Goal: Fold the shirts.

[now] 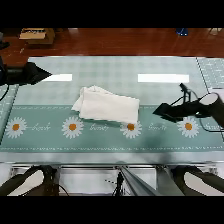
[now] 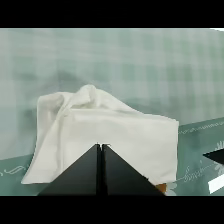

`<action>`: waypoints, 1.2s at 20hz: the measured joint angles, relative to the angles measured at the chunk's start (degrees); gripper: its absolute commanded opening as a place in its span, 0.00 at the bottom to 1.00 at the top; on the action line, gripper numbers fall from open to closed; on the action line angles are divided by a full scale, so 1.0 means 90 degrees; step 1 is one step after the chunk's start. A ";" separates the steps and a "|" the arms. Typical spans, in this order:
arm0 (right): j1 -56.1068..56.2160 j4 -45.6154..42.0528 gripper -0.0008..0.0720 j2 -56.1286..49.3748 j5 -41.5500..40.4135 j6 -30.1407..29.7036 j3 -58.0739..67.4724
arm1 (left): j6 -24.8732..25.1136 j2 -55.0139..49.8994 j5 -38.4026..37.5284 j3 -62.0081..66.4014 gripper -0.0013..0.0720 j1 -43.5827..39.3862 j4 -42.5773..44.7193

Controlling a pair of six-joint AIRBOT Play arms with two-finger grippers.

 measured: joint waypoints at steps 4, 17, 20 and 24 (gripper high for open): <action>0.1149 0.1766 0.80 -0.0355 -0.1093 -0.0709 -0.0415 | 0.0000 0.0000 -0.0005 0.0000 0.05 0.0005 0.0022; 0.1559 0.2907 0.06 0.0814 -0.2237 -0.0741 -0.0571 | 0.0199 -0.0087 0.0058 0.0000 0.05 -0.0114 0.0338; -0.0046 0.1596 0.06 0.2149 -0.1365 0.0323 -0.0571 | 0.0221 -0.0236 0.0063 -0.0002 0.05 -0.0114 0.0478; -0.2817 -0.0056 0.06 0.3725 0.0425 0.1105 -0.0571 | 0.0228 -0.0454 0.0080 -0.0002 0.05 -0.0114 0.0561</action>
